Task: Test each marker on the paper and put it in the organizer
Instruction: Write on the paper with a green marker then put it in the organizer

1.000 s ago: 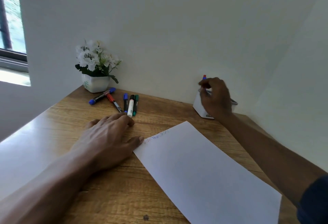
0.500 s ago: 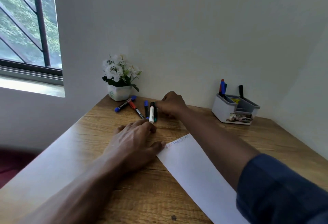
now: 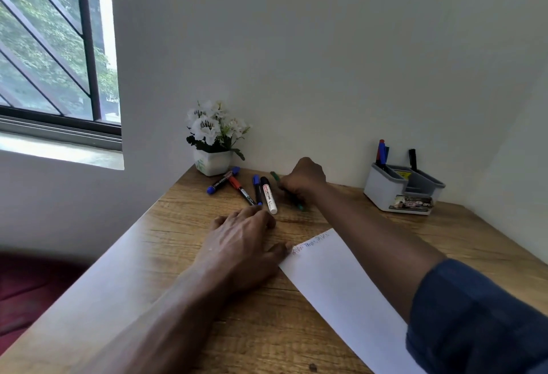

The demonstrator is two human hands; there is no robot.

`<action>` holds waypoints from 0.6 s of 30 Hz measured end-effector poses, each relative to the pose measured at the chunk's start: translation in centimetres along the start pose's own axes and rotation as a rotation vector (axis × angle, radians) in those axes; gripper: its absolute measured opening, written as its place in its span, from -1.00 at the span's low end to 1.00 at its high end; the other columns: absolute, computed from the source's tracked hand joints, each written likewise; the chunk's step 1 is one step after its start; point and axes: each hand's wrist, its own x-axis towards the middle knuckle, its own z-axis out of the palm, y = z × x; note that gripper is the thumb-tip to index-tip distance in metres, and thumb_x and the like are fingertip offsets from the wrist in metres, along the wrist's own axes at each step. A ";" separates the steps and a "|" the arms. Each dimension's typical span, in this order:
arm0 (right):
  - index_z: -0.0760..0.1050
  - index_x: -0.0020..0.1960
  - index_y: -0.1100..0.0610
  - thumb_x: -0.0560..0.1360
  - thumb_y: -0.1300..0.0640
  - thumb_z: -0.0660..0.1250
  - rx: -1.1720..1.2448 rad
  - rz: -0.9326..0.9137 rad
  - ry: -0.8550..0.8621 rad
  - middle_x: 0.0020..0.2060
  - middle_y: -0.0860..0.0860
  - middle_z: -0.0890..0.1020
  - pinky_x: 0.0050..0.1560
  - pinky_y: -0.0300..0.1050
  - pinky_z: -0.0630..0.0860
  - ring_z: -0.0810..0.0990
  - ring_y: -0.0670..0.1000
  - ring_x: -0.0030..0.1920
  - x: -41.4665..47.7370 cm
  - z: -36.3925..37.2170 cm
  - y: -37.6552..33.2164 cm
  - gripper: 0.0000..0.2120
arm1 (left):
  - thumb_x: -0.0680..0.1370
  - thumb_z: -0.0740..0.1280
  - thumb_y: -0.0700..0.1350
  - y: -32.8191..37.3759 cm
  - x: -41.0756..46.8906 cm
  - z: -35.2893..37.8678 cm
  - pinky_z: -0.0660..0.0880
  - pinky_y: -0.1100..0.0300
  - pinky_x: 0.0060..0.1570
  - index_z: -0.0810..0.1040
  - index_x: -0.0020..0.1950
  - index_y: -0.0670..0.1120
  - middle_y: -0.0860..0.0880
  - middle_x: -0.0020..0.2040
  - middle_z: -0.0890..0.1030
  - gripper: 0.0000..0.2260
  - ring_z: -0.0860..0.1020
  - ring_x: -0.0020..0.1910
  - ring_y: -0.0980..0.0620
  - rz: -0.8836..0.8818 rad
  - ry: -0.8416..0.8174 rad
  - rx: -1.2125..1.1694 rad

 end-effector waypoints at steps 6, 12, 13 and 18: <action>0.68 -0.06 0.13 0.43 0.24 0.47 0.276 -0.141 0.066 -0.23 0.08 0.73 -0.03 0.04 0.71 0.74 0.06 -0.20 -3.8 -4.2 2.5 -0.91 | 0.55 0.25 0.37 0.1 -0.1 -0.2 0.15 -0.09 0.52 0.36 0.45 0.20 0.08 0.59 0.25 -0.49 0.27 0.54 0.04 0.011 0.006 -0.009; 0.62 0.14 0.15 0.58 0.19 0.42 0.347 -0.331 -0.075 -0.15 0.04 0.72 -0.22 -0.24 0.61 0.70 -0.07 -0.25 -11.8 -6.6 5.7 -0.86 | 0.56 0.29 0.31 0.5 -0.7 -0.4 0.40 -0.01 0.35 0.28 0.48 0.22 0.09 0.55 0.31 -0.47 0.37 0.46 0.04 0.072 0.136 -0.109; 0.63 0.15 0.16 0.59 0.18 0.41 0.350 -0.367 -0.067 -0.16 0.03 0.72 -0.24 -0.23 0.62 0.69 -0.09 -0.27 -12.9 -6.4 6.1 -0.85 | 0.56 0.30 0.30 0.6 -0.8 -0.4 0.44 0.02 0.28 0.27 0.47 0.22 0.09 0.51 0.34 -0.48 0.40 0.42 0.05 0.096 0.168 -0.140; 0.64 0.19 0.06 0.61 0.08 0.34 0.162 -0.700 0.011 -0.09 -0.07 0.71 -0.16 -0.39 0.45 0.60 -0.17 -0.17 -15.8 -4.6 7.5 -0.80 | 0.55 0.37 0.18 0.8 -1.4 -0.3 0.58 0.13 0.09 0.33 0.43 0.21 0.20 0.35 0.47 -0.53 0.50 0.22 0.28 0.243 0.289 -0.208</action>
